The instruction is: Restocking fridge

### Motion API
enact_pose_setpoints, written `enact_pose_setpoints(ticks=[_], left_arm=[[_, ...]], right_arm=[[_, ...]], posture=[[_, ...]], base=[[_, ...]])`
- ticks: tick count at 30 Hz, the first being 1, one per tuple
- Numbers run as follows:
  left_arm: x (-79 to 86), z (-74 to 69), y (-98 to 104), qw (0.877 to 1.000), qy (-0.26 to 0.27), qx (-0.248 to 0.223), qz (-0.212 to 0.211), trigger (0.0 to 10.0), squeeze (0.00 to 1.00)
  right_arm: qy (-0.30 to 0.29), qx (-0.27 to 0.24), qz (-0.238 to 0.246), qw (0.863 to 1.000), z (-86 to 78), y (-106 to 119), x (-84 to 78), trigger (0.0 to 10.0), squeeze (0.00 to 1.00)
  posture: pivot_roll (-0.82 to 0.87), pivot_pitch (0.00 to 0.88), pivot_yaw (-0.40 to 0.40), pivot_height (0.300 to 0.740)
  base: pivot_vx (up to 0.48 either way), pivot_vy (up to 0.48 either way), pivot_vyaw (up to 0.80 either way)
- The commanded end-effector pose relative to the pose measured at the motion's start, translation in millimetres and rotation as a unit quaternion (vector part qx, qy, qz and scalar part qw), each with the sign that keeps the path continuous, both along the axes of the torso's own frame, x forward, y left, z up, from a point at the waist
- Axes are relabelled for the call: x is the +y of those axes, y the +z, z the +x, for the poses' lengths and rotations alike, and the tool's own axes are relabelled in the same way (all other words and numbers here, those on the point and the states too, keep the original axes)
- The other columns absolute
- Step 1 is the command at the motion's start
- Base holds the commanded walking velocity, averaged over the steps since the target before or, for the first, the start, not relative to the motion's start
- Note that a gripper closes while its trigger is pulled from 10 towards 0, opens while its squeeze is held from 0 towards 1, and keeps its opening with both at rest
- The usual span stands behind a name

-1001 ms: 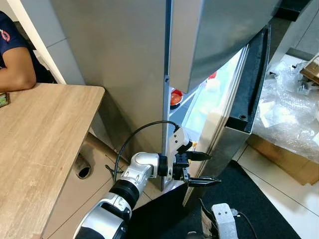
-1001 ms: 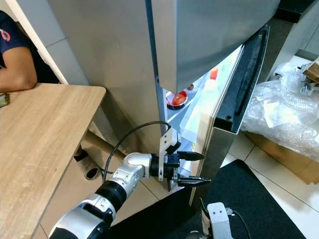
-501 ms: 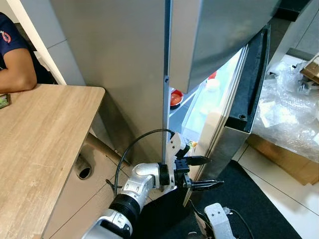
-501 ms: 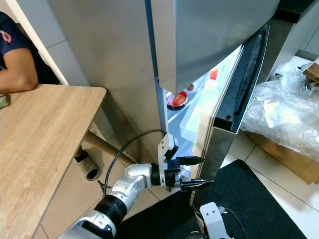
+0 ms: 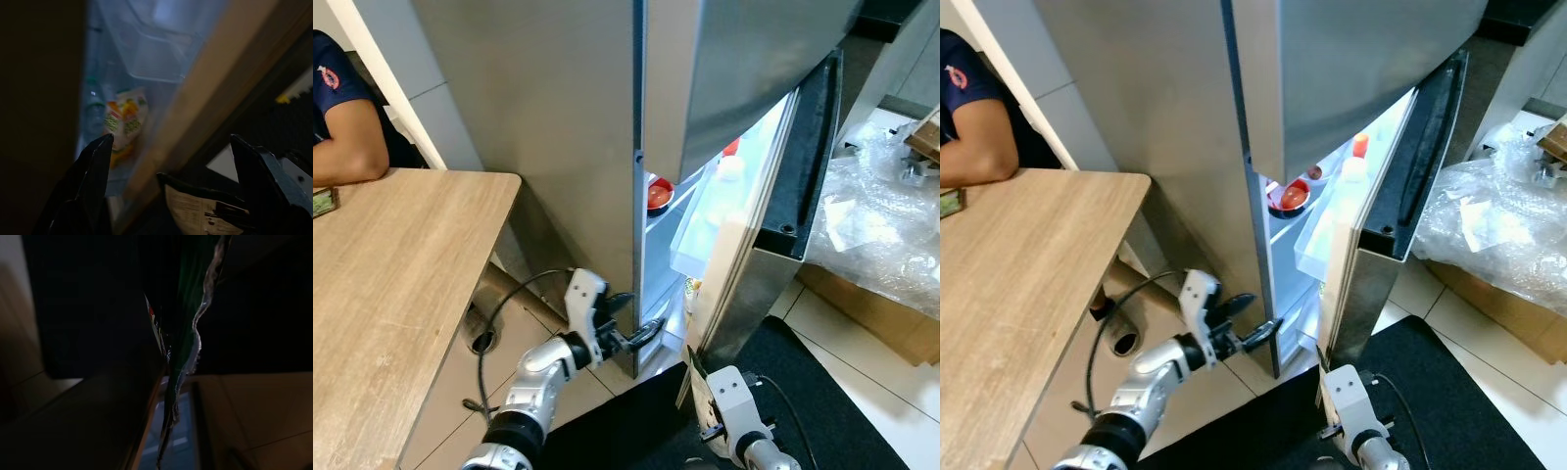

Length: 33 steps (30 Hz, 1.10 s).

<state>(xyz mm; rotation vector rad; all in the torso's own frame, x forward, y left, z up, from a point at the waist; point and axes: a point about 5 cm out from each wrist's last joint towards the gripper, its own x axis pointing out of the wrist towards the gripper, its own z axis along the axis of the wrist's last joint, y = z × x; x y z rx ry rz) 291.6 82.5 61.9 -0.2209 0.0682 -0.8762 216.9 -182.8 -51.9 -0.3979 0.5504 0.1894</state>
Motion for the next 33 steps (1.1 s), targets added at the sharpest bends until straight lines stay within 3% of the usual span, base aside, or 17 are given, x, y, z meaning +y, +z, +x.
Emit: enact_pose_setpoints(ticks=[1, 5, 7, 13, 15, 16, 17, 18, 20, 23, 25, 27, 29, 30, 31, 32, 33], left_arm=[[9.7, -2.6, -4, 1.0, 0.014, 0.002, 0.008, 10.0, 0.0], [35.1, -5.7, -20, 0.996, 0.067, 0.008, 0.063, 10.0, 0.0], [35.1, -5.7, -20, 0.996, 0.067, 0.008, 0.063, 10.0, 0.0], [51.4, -18.4, -40, 0.99, 0.092, 0.04, 0.104, 10.0, 0.0], [55.4, -26.3, -49, 0.987, 0.098, 0.059, 0.116, 10.0, 0.0], [55.4, -26.3, -49, 0.987, 0.098, 0.059, 0.116, 10.0, 0.0], [56.8, -29.0, -53, 0.985, 0.102, 0.067, 0.122, 10.0, 0.0], [56.8, -29.0, -53, 0.985, 0.102, 0.067, 0.122, 10.0, 0.0], [59.1, -32.4, -58, 0.982, 0.109, 0.079, 0.132, 10.0, 0.0], [59.9, -33.4, -60, 0.981, 0.111, 0.082, 0.137, 10.0, 0.0], [61.6, -39.6, -68, 0.978, 0.105, 0.091, 0.157, 10.0, 0.0], [62.1, -42.8, -71, 0.977, 0.103, 0.095, 0.164, 10.0, 0.0], [62.6, -46.0, -74, 0.975, 0.101, 0.099, 0.17, 10.0, 0.0], [63.6, -56.1, -82, 0.972, 0.093, 0.114, 0.184, 10.0, 0.0], [64.3, -60.2, -86, 0.97, 0.09, 0.122, 0.189, 10.0, 0.0], [64.3, -60.2, -86, 0.97, 0.09, 0.122, 0.189, 10.0, 0.0], [65.1, -63.7, -90, 0.968, 0.088, 0.132, 0.195, 10.0, 0.0]], right_arm=[[0.003, -0.014, -0.009, 1.0, 1.2, 2, 1.6, 10.0, 0.0], [-0.052, -0.057, -0.067, 0.995, 12.7, 11, -10.4, 10.0, 0.0], [-0.052, -0.057, -0.067, 0.995, 12.7, 11, -10.4, 10.0, 0.0], [-0.138, -0.096, -0.154, 0.974, 19.8, 22, -37.6, 10.0, 0.0], [-0.208, -0.1, -0.187, 0.955, 19.3, 28, -61.8, 10.0, 0.0], [-0.208, -0.1, -0.187, 0.955, 19.3, 28, -61.8, 10.0, 0.0], [-0.252, -0.099, -0.199, 0.942, 16.6, 32, -78.3, 10.0, 0.0], [-0.252, -0.099, -0.199, 0.942, 16.6, 32, -78.3, 10.0, 0.0], [-0.336, -0.094, -0.215, 0.912, 6.7, 38, -110.2, 10.0, 0.0], [-0.362, -0.09, -0.221, 0.901, 1.7, 40, -121.2, 10.0, 0.0], [-0.413, -0.055, -0.23, 0.879, -20.0, 37, -143.7, 10.0, 0.0], [-0.424, -0.044, -0.229, 0.875, -27.7, 34, -148.7, 10.0, 0.0], [-0.425, -0.033, -0.225, 0.876, -34.4, 31, -150.7, 10.0, 0.0], [-0.378, 0.001, -0.116, 0.918, -44.4, 11, -130.9, 10.0, 0.0], [-0.349, 0.014, -0.055, 0.936, -46.3, 4, -118.4, 10.0, 0.0], [-0.349, 0.014, -0.055, 0.936, -46.3, 4, -118.4, 10.0, 0.0], [-0.313, 0.026, 0.004, 0.949, -46.3, -2, -105.1, 10.0, 0.0]], posture=[[-0.18, 0.133, 0.07, 0.74], [-0.18, 0.133, 0.074, 0.74], [-0.18, 0.133, 0.074, 0.74], [-0.18, 0.134, 0.078, 0.74], [-0.18, 0.134, 0.077, 0.74], [-0.18, 0.134, 0.077, 0.74], [-0.18, 0.134, 0.076, 0.74], [-0.18, 0.134, 0.076, 0.74], [-0.18, 0.135, 0.076, 0.74], [-0.18, 0.135, 0.076, 0.74], [-0.18, 0.136, 0.077, 0.74], [-0.18, 0.135, 0.076, 0.74], [-0.18, 0.136, 0.077, 0.74], [-0.17, 0.136, 0.078, 0.74], [-0.17, 0.137, 0.079, 0.74], [-0.17, 0.137, 0.079, 0.74], [-0.17, 0.138, 0.079, 0.74]], base=[[0.0, 0.0, 0.0], [0.0, 0.0, 0.0], [0.0, 0.0, 0.0], [0.0, 0.0, 0.0], [0.0, 0.0, 0.0], [0.0, 0.0, 0.0], [0.0, 0.0, 0.0], [0.0, 0.0, 0.0], [0.0, 0.0, 0.0], [0.0, 0.0, 0.0], [0.0, 0.0, 0.0], [0.0, 0.0, 0.0], [0.0, 0.0, 0.0], [0.0, 0.0, 0.0], [0.0, 0.0, 0.0], [0.0, 0.0, 0.0], [0.0, 0.0, 0.0]])
